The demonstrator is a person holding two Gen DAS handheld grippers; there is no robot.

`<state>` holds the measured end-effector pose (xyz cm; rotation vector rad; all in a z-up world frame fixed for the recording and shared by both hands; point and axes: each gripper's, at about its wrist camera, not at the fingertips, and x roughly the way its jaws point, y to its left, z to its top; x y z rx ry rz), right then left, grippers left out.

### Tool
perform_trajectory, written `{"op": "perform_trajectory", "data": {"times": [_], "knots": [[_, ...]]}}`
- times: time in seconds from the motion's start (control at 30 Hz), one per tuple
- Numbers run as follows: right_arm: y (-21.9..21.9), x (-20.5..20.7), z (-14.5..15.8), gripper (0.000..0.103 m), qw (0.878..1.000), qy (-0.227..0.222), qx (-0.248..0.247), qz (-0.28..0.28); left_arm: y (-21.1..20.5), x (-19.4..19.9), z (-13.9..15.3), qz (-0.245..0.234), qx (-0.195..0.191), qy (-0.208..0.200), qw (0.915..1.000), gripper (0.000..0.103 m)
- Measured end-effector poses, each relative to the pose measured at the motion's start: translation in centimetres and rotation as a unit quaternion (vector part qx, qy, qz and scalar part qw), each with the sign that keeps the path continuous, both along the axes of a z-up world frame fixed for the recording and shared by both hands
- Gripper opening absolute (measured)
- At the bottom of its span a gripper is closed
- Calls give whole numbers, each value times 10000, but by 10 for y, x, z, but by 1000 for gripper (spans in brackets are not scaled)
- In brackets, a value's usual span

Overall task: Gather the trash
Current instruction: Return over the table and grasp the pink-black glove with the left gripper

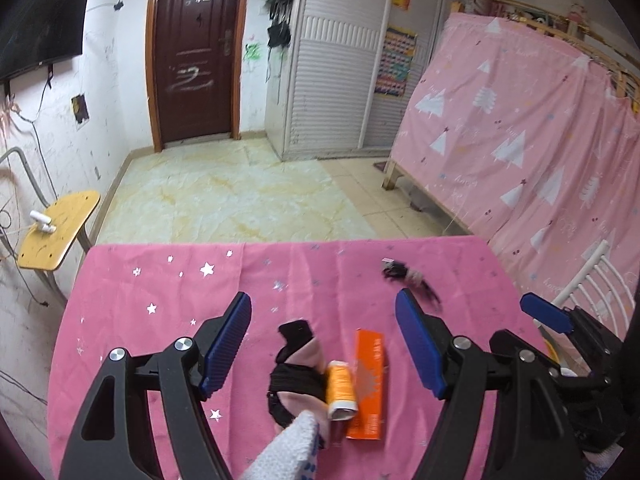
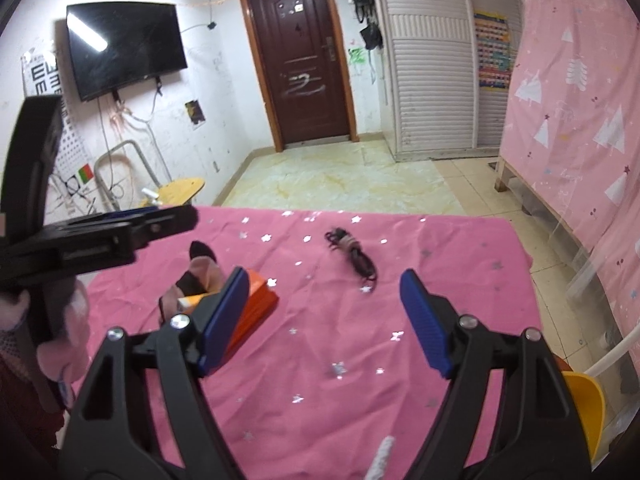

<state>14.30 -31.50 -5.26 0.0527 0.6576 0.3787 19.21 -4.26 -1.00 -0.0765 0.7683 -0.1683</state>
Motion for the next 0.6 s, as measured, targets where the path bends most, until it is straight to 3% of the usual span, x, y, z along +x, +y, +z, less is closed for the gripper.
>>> {"op": "perform_trajectory", "data": {"times": [0.3, 0.6], "knots": [[25, 4, -12, 78, 9993, 171, -161, 276, 10, 21, -38, 62, -83, 581, 9983, 62], [47, 3, -18, 80, 9977, 295, -315, 519, 10, 28, -74, 14, -126, 1106, 9938, 26]]}}
